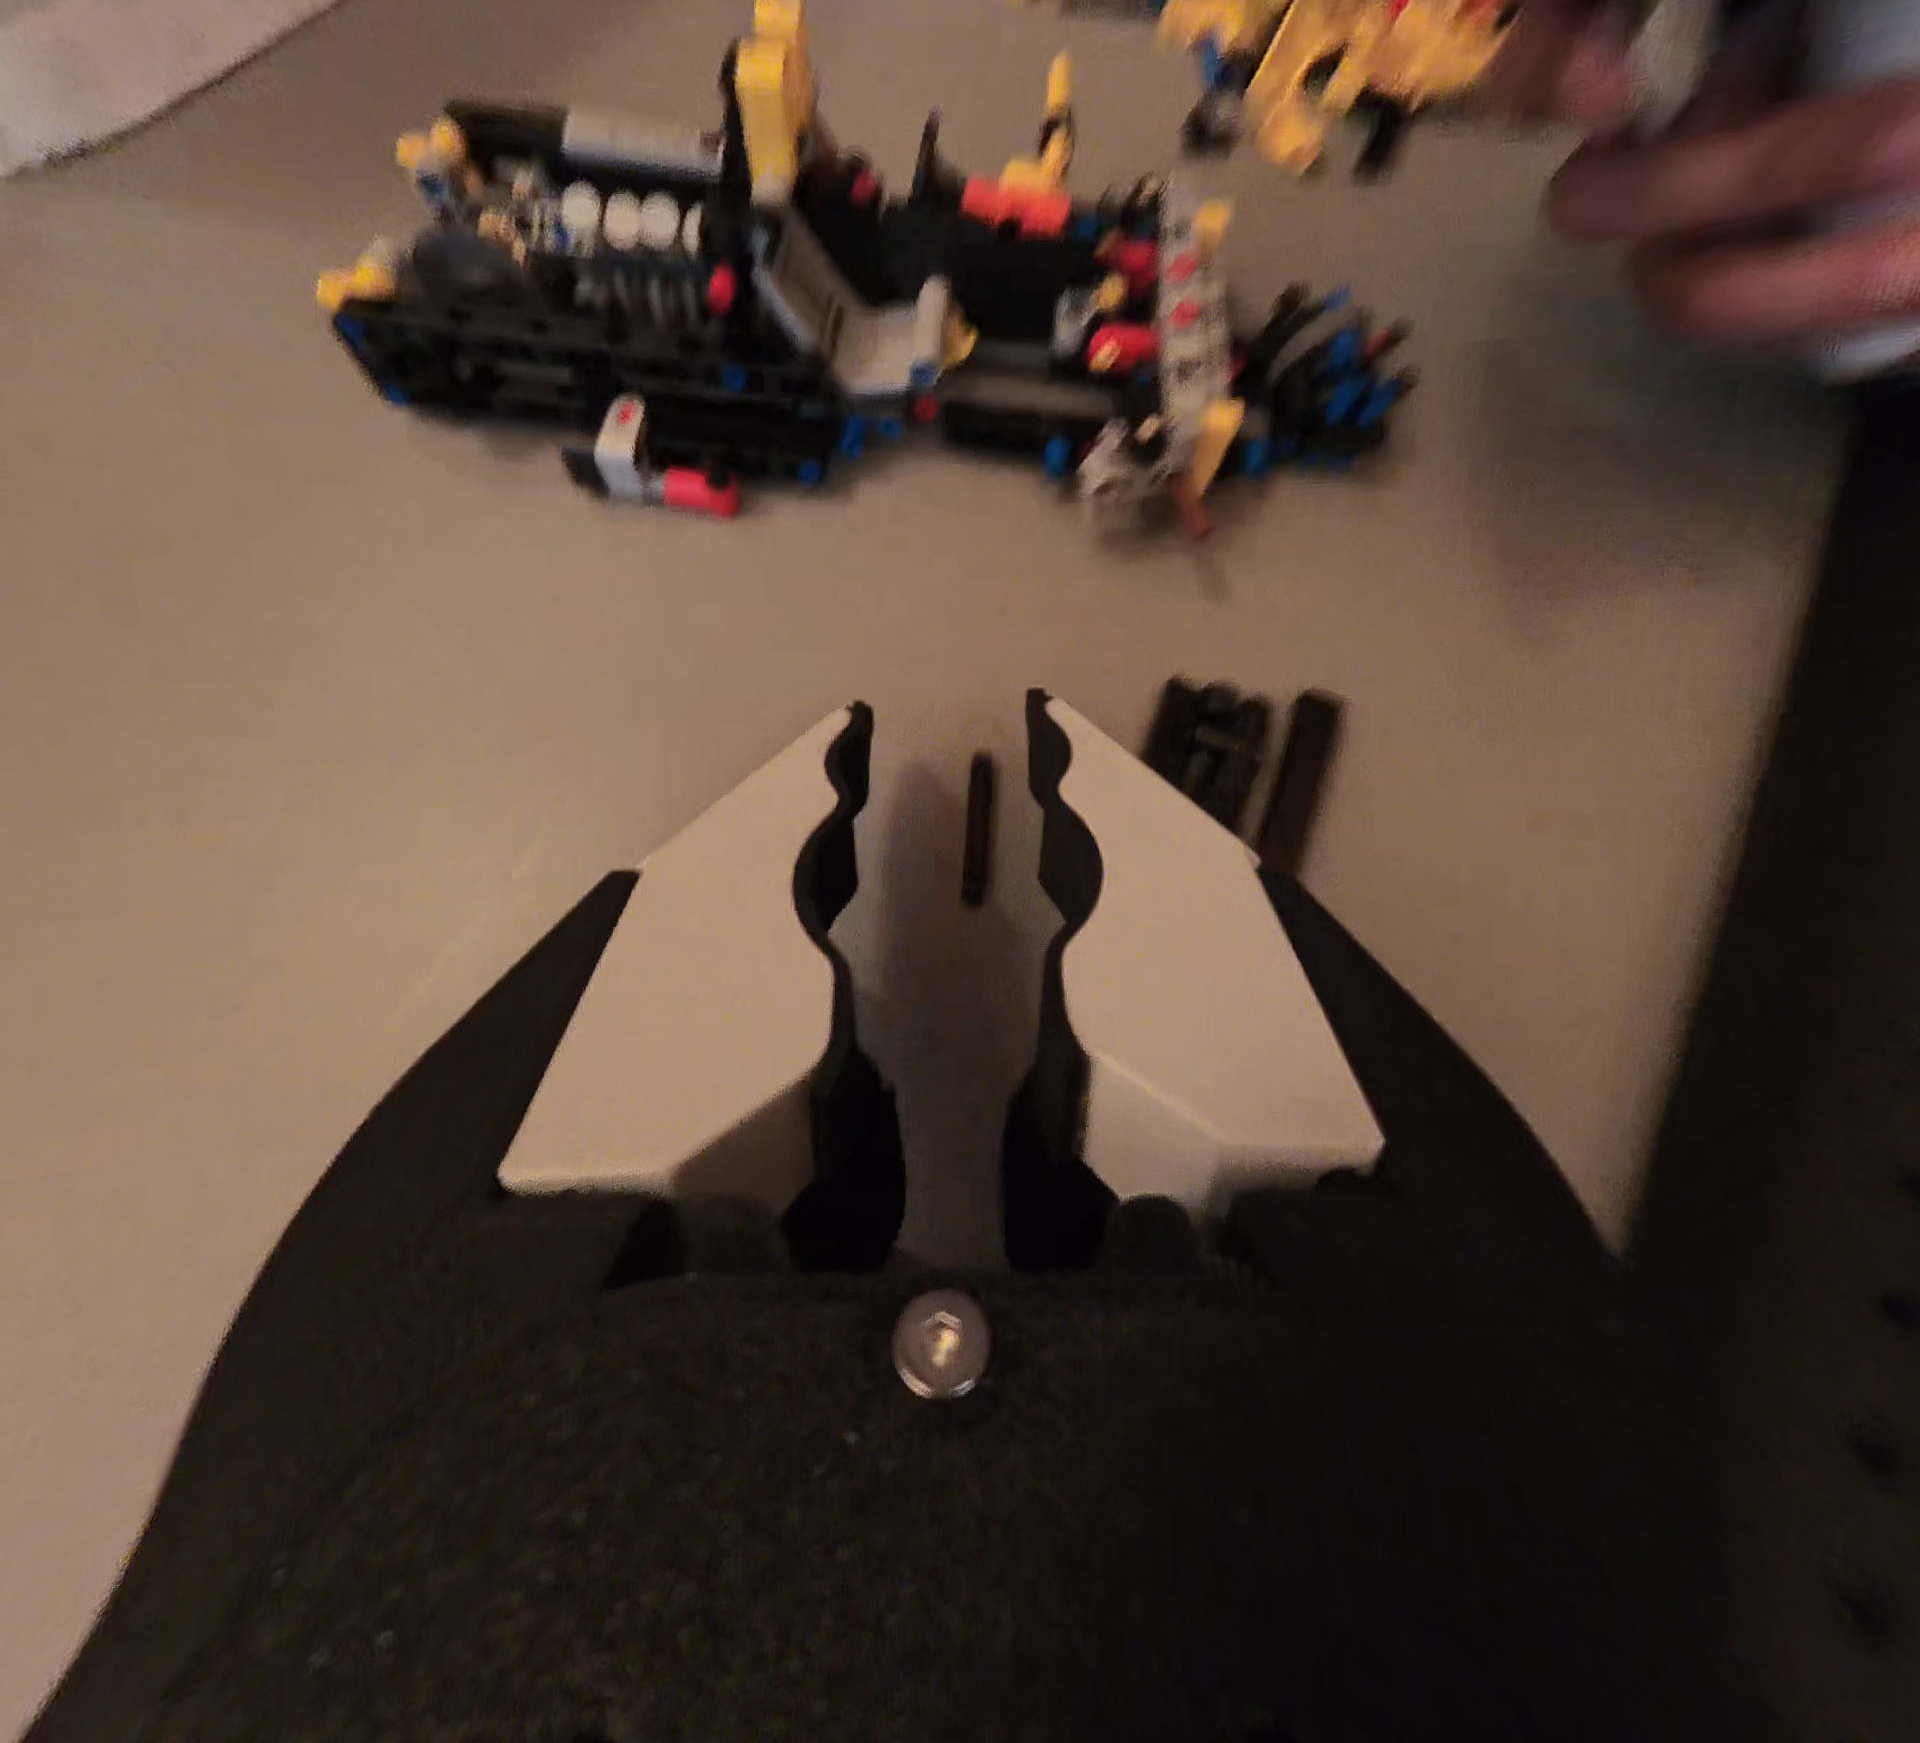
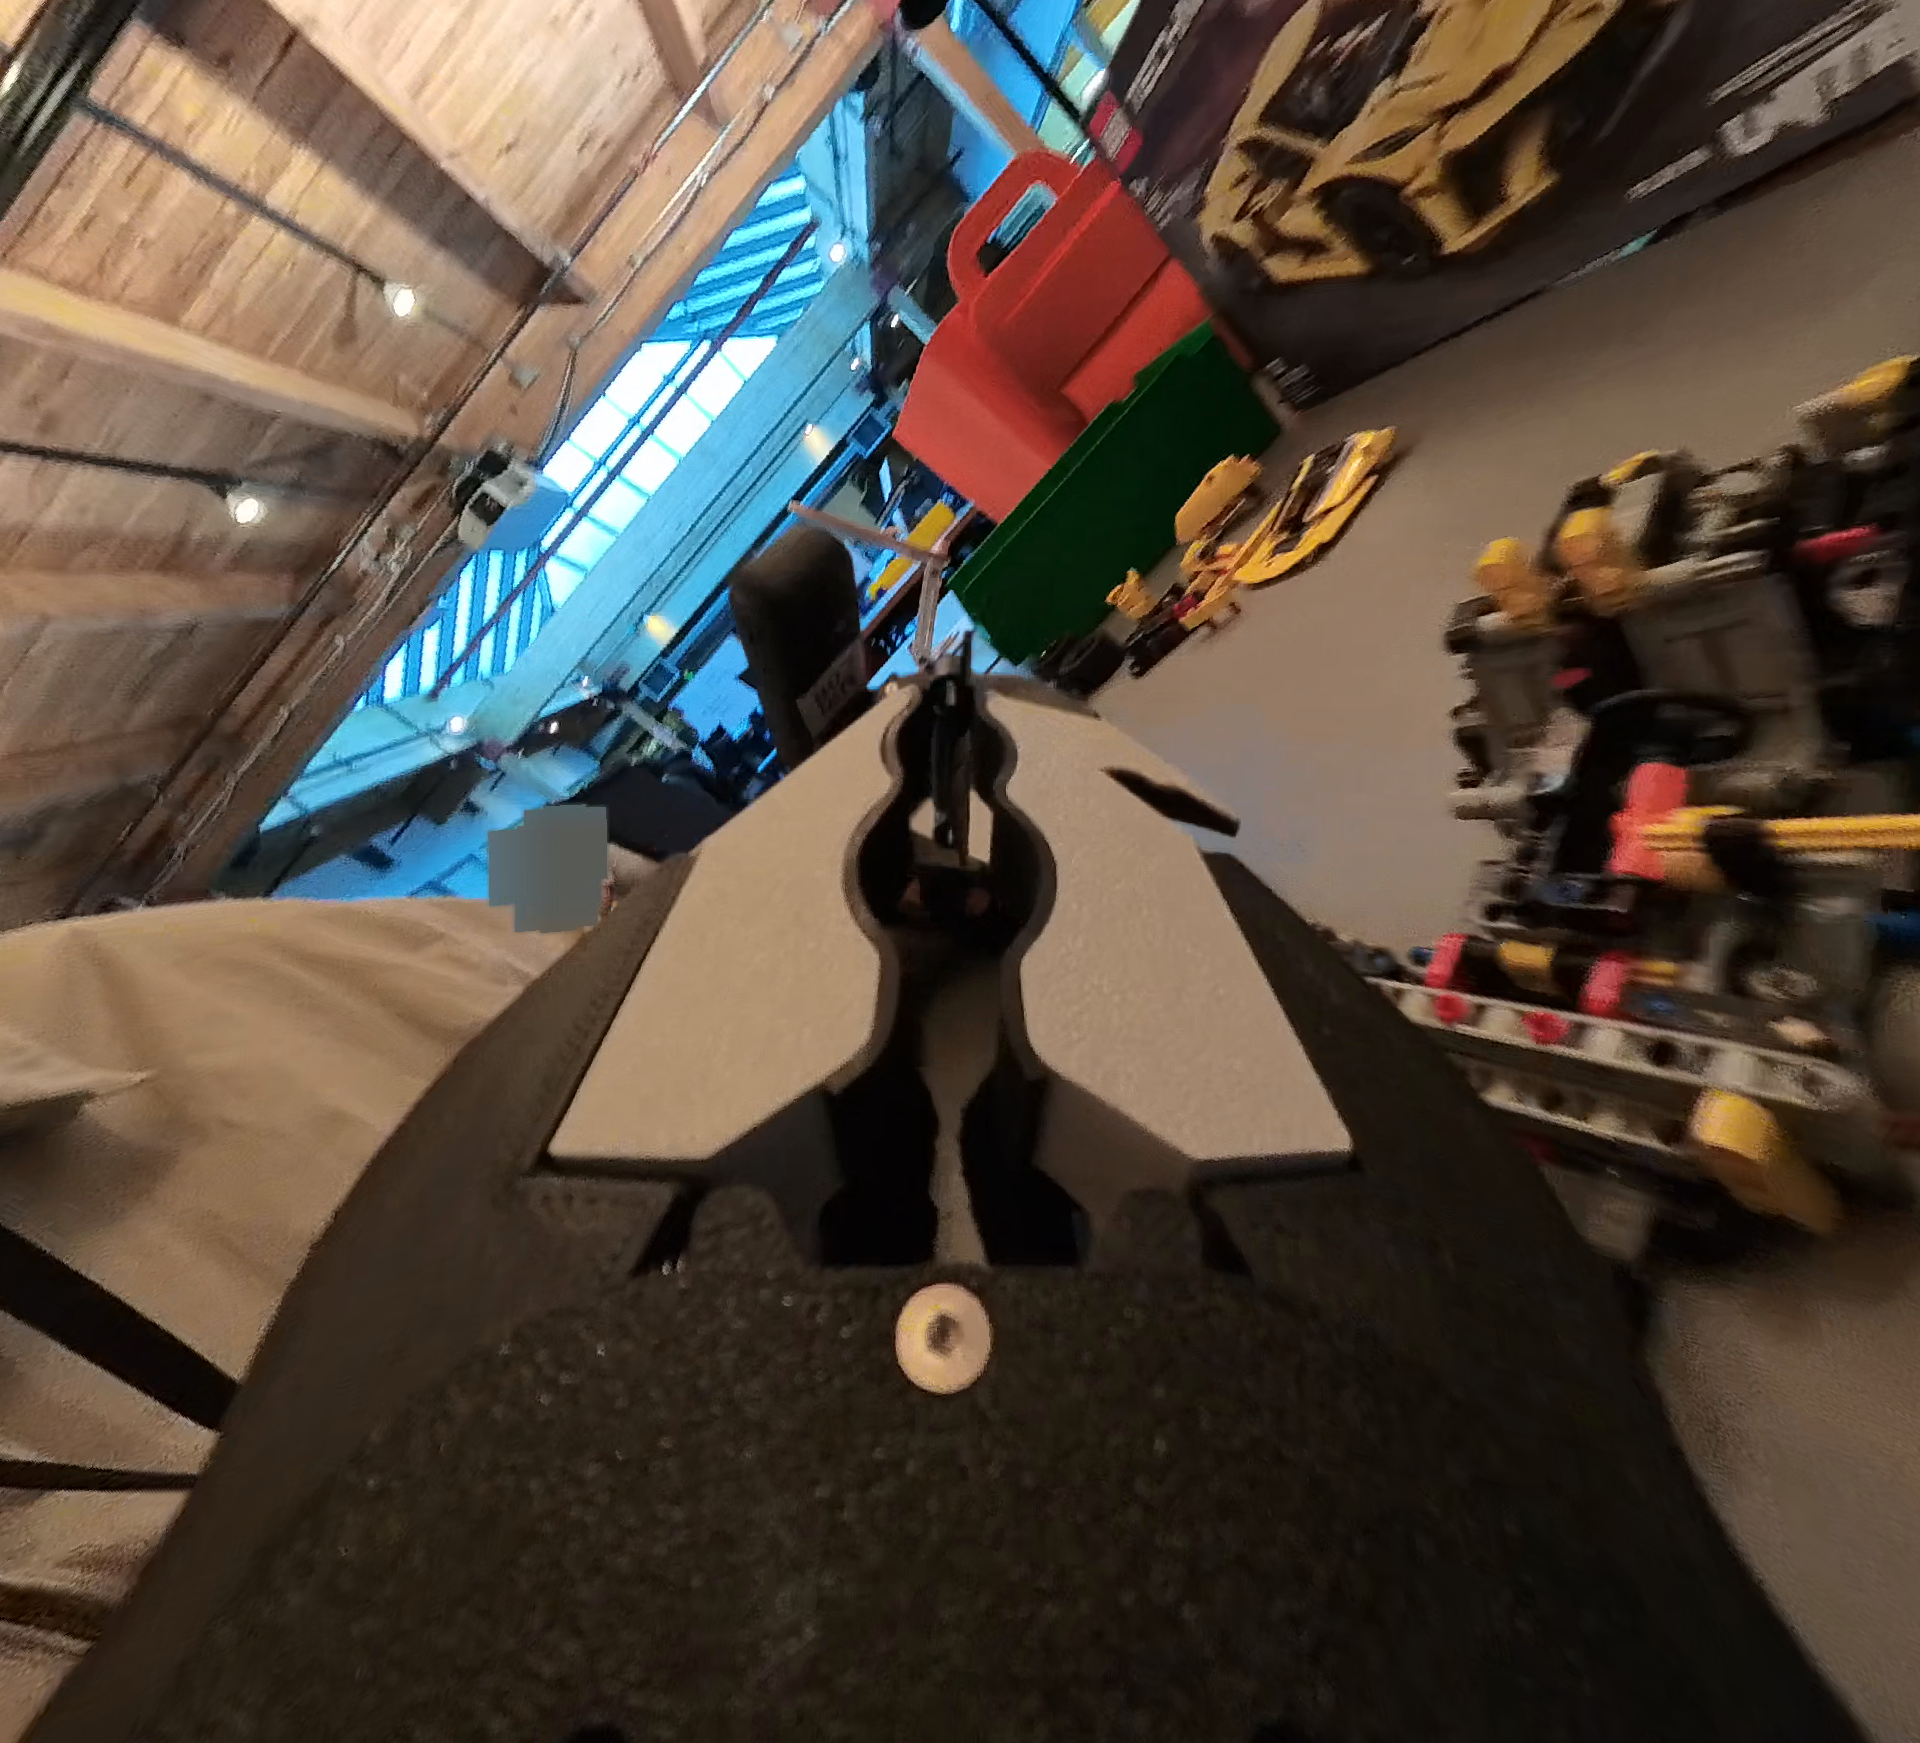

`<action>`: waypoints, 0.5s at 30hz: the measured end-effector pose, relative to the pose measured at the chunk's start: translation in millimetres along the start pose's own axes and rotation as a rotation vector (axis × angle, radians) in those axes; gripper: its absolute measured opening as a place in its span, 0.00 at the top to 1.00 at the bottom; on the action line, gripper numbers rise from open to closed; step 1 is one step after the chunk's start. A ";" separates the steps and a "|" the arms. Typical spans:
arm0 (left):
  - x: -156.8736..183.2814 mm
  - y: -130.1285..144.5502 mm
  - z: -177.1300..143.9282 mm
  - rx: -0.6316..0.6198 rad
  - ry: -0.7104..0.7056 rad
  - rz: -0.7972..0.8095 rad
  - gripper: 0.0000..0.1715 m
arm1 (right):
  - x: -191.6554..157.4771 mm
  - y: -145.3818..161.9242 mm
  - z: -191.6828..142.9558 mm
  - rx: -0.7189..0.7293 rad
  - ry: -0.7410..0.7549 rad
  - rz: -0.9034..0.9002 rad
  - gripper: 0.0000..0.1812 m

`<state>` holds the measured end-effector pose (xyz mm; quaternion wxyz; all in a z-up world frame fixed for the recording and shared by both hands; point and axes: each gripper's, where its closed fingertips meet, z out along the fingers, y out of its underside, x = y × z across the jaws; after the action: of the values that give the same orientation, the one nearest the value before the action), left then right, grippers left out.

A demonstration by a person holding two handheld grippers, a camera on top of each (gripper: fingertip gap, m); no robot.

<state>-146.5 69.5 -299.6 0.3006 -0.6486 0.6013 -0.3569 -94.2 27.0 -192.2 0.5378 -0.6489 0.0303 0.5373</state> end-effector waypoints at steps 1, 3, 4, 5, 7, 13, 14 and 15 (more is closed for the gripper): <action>13.9 -16.4 -6.2 0.089 0.082 -0.035 0.81 | -4.7 7.0 8.0 -0.023 -0.018 -0.007 0.97; 46.2 -52.3 -27.3 0.283 0.323 -0.170 0.80 | -13.3 19.2 20.8 -0.070 -0.047 -0.017 0.97; 58.9 -65.3 -39.0 0.347 0.453 -0.244 0.80 | -15.5 20.8 24.2 -0.072 -0.046 -0.040 0.97; 67.2 -72.9 -47.8 0.378 0.555 -0.300 0.81 | -18.0 20.0 25.7 -0.061 -0.051 -0.058 0.97; 69.1 -77.2 -51.7 0.398 0.614 -0.358 0.81 | -21.6 21.8 26.3 -0.071 -0.073 -0.058 0.97; 72.5 -80.1 -47.3 0.409 0.654 -0.407 0.91 | -26.7 33.9 34.1 -0.120 -0.102 -0.044 0.97; 76.8 -79.8 -46.9 0.405 0.665 -0.394 0.93 | -26.8 34.9 35.7 -0.119 -0.106 -0.032 0.97; 80.4 -78.9 -45.7 0.402 0.666 -0.381 0.96 | -27.1 37.2 37.4 -0.124 -0.112 -0.017 0.97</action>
<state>-137.8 -1.1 -201.1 0.1392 -0.5260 0.4538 -0.7057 -153.5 24.1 -191.4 0.5021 -0.6502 -0.0389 0.5689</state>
